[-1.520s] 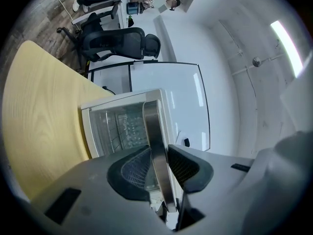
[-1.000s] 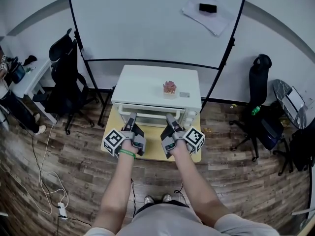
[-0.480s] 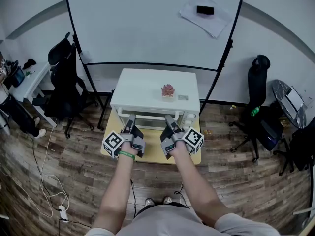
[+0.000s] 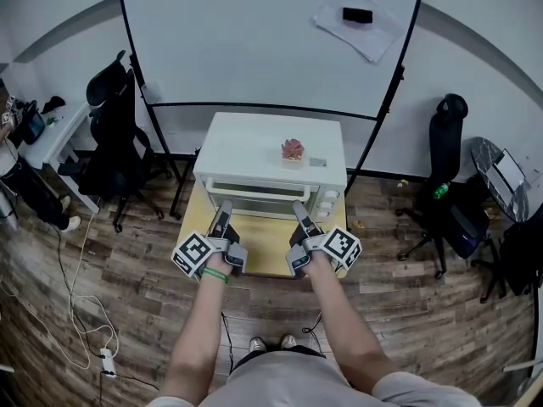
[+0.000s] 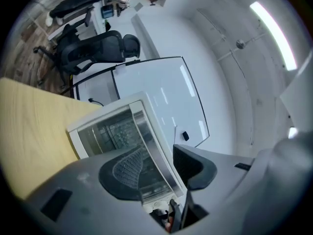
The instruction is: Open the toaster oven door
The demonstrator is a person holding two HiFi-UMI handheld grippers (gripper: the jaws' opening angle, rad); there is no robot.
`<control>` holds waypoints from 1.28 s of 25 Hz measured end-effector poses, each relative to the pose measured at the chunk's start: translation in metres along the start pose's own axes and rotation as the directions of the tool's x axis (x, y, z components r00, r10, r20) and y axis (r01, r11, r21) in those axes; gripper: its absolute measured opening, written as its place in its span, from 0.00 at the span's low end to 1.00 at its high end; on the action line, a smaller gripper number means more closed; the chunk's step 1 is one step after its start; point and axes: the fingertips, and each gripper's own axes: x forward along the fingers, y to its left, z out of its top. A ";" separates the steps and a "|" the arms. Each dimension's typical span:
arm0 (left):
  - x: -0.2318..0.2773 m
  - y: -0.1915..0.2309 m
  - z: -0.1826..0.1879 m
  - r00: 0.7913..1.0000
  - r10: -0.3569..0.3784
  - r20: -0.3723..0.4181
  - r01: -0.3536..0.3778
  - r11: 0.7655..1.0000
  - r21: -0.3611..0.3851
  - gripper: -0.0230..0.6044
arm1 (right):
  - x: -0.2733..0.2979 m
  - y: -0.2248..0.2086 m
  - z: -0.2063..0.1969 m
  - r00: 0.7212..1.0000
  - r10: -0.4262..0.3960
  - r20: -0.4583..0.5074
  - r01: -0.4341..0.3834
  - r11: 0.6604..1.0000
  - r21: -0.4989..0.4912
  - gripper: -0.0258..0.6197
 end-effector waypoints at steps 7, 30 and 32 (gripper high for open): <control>-0.012 -0.034 0.008 0.996 0.053 -0.066 -0.019 0.900 0.436 0.25 | -0.013 0.027 0.013 0.998 -0.051 -0.047 0.031 0.937 -0.347 0.20; -0.030 -0.126 -0.003 0.990 0.096 -0.099 0.053 0.395 0.917 0.06 | -0.029 0.108 0.038 0.992 -0.126 0.025 0.055 0.237 -0.970 0.04; -0.031 -0.126 -0.002 0.991 0.097 -0.096 0.051 0.393 0.918 0.06 | -0.031 0.110 0.040 0.992 -0.120 0.025 0.052 0.229 -0.972 0.04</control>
